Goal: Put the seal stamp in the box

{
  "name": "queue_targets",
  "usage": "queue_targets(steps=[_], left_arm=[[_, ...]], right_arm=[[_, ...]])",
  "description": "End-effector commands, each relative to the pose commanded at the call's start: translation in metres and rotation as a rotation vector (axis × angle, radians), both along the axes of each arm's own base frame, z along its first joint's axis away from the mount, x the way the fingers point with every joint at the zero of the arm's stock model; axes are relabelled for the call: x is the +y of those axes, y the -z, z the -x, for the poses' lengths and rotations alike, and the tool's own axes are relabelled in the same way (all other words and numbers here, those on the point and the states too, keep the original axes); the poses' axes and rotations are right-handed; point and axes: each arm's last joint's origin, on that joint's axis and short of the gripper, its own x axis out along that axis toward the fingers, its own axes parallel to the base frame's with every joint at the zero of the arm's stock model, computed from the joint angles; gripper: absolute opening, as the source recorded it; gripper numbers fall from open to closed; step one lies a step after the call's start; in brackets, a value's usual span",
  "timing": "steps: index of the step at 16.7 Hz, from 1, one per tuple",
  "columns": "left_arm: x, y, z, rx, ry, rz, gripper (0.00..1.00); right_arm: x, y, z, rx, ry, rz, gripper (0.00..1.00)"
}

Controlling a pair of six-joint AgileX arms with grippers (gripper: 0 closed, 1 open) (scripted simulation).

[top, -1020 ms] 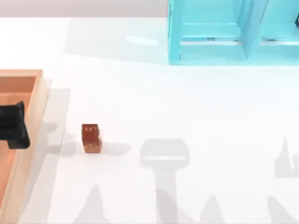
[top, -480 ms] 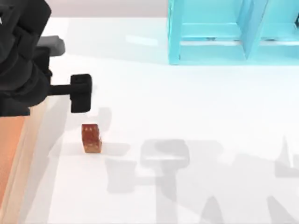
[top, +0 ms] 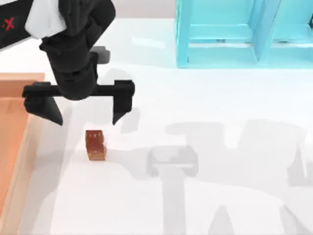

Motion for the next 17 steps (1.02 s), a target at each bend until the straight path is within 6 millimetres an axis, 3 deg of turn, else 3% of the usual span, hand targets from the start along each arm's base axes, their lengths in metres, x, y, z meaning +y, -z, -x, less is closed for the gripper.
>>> queue_targets(steps=[8,17], left_arm=[[-0.001,0.006,-0.002,0.008,-0.002,-0.003,1.0],[-0.002,0.098,-0.002,0.005,0.0,-0.002,1.0]], right_arm=[[0.0,0.0,0.0,0.0,0.0,0.0,1.0],[0.0,0.0,0.0,0.0,0.0,0.0,1.0]])
